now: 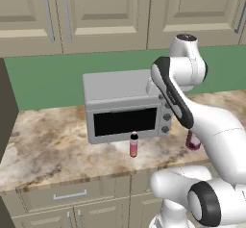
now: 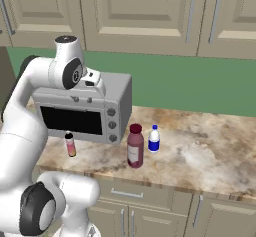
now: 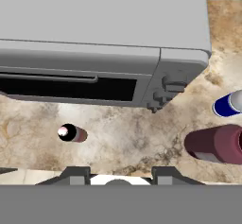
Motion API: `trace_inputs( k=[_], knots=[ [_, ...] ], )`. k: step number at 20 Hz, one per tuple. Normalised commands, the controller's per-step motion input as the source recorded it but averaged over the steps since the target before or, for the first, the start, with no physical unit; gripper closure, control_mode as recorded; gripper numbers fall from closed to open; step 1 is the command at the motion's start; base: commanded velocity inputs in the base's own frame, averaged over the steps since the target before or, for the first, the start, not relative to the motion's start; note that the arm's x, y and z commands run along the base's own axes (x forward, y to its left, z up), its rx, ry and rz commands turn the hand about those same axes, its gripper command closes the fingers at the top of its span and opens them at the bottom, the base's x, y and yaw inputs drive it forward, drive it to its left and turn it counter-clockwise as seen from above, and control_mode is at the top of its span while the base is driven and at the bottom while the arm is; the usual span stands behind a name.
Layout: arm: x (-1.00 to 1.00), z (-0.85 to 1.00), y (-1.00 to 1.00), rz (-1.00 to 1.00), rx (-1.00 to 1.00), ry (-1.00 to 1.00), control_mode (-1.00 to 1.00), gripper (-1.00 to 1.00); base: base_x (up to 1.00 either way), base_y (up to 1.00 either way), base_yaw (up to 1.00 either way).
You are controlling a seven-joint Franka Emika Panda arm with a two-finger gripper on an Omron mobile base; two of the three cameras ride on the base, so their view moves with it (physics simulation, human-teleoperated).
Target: Move the drinks to the dining counter.
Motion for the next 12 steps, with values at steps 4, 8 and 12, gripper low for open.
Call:
trace_inputs(
  k=[4, 8, 12],
  knots=[
    [-0.31, 0.00, 0.18, 0.00, -0.01, -0.08, -1.00, -1.00, 0.00, 0.00, 0.00],
    [-0.84, -0.05, 0.18, 0.00, 0.00, -0.13, -1.00, -1.00, 0.00, 0.00, 0.00],
    [-0.78, -0.40, 0.35, 0.00, 0.00, -0.07, -1.00, -1.00, 0.00, 0.00, 0.00]
  ],
)
